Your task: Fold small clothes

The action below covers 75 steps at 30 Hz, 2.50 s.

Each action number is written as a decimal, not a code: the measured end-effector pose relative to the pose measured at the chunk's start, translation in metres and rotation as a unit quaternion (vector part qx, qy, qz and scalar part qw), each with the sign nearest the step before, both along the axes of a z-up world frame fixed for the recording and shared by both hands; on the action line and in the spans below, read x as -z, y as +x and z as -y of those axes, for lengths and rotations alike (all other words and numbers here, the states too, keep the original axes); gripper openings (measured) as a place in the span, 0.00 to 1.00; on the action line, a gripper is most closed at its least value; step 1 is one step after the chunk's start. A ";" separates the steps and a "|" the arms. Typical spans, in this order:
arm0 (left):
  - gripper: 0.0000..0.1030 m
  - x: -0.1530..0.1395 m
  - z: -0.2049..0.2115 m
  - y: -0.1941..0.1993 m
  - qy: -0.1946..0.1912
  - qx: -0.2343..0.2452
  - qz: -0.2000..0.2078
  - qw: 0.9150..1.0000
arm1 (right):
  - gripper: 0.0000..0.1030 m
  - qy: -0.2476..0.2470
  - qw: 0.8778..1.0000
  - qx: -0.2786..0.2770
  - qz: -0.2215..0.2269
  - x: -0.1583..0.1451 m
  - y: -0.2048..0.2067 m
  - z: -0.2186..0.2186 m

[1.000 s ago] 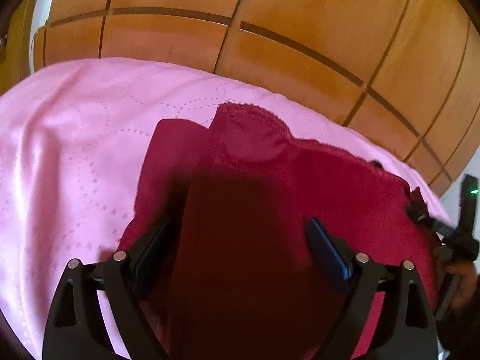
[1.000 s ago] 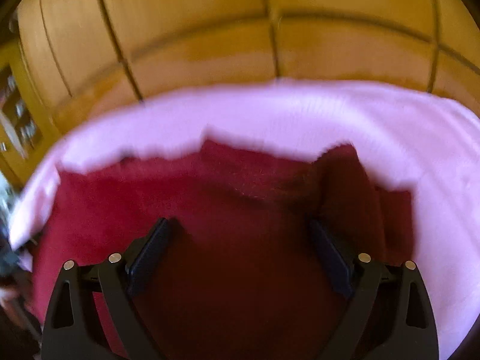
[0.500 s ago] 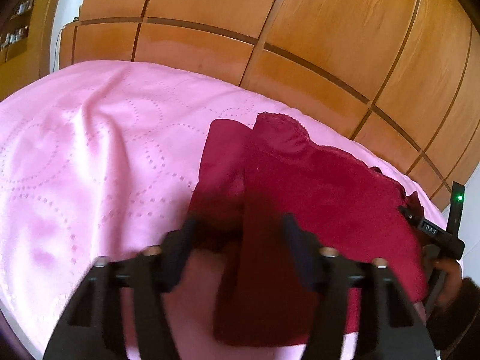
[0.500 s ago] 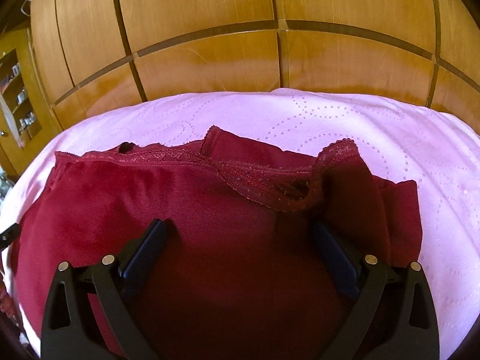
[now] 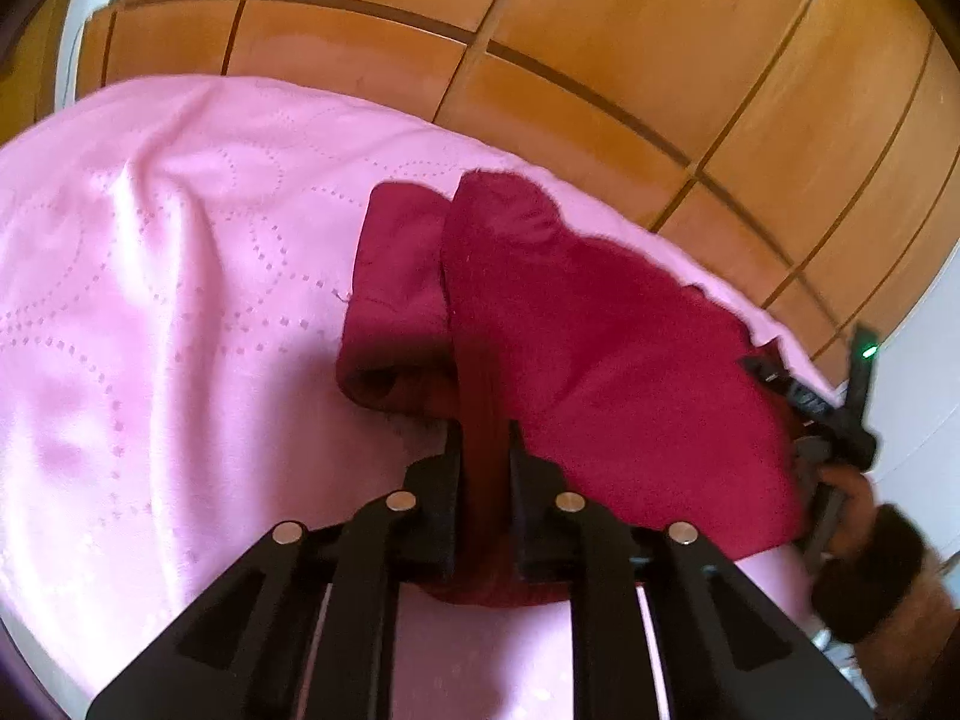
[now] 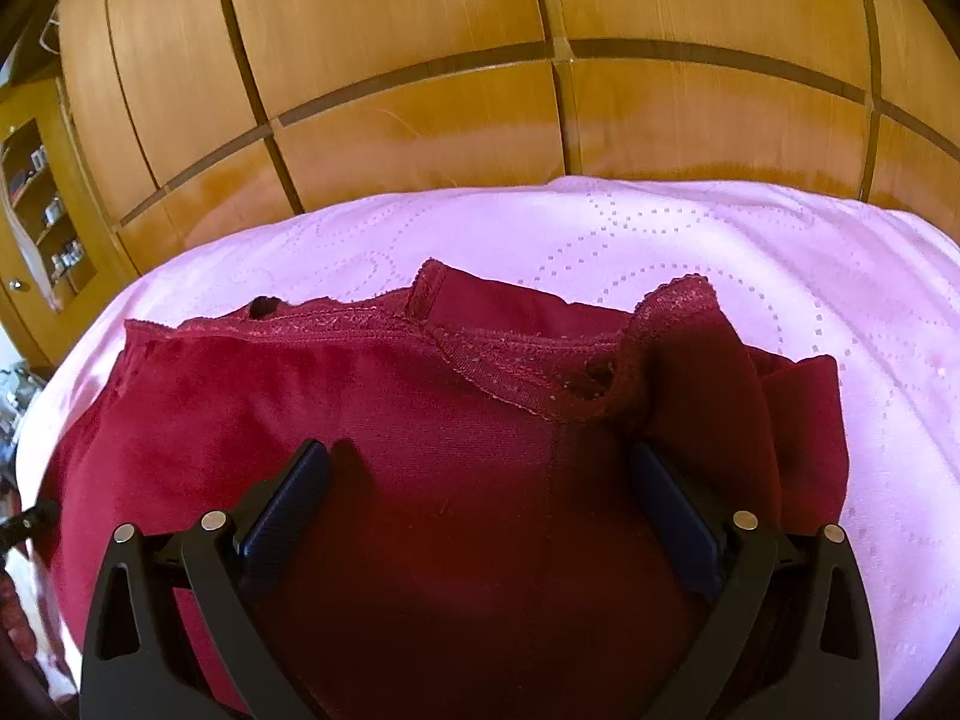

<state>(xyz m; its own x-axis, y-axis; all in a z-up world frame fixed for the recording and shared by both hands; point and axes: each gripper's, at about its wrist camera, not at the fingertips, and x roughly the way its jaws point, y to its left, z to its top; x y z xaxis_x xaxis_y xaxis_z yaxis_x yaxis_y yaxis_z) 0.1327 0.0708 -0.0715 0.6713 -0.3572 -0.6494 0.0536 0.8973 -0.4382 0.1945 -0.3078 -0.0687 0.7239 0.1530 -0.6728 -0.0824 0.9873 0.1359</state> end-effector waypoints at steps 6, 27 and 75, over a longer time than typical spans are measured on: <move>0.09 0.009 0.004 -0.018 0.036 0.033 -0.023 0.999 | 0.96 -0.004 1.000 0.004 -0.002 -0.014 -0.007 -0.002; 0.74 -0.041 0.103 0.092 0.148 0.037 0.023 0.988 | 0.97 -0.039 0.999 0.006 0.011 0.008 -0.006 -0.004; 0.89 0.006 0.091 0.115 0.171 0.011 0.014 0.985 | 0.87 0.110 0.993 -0.003 0.049 -0.019 -0.075 0.009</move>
<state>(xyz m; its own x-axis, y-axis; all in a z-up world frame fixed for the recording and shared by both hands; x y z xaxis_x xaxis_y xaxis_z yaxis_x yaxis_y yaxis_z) 0.2475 -0.0198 -0.0774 0.6850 -0.1351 -0.7159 0.0815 0.9907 -0.1089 0.1197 -0.3167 -0.0499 0.7828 0.2928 -0.5491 -0.1107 0.9338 0.3402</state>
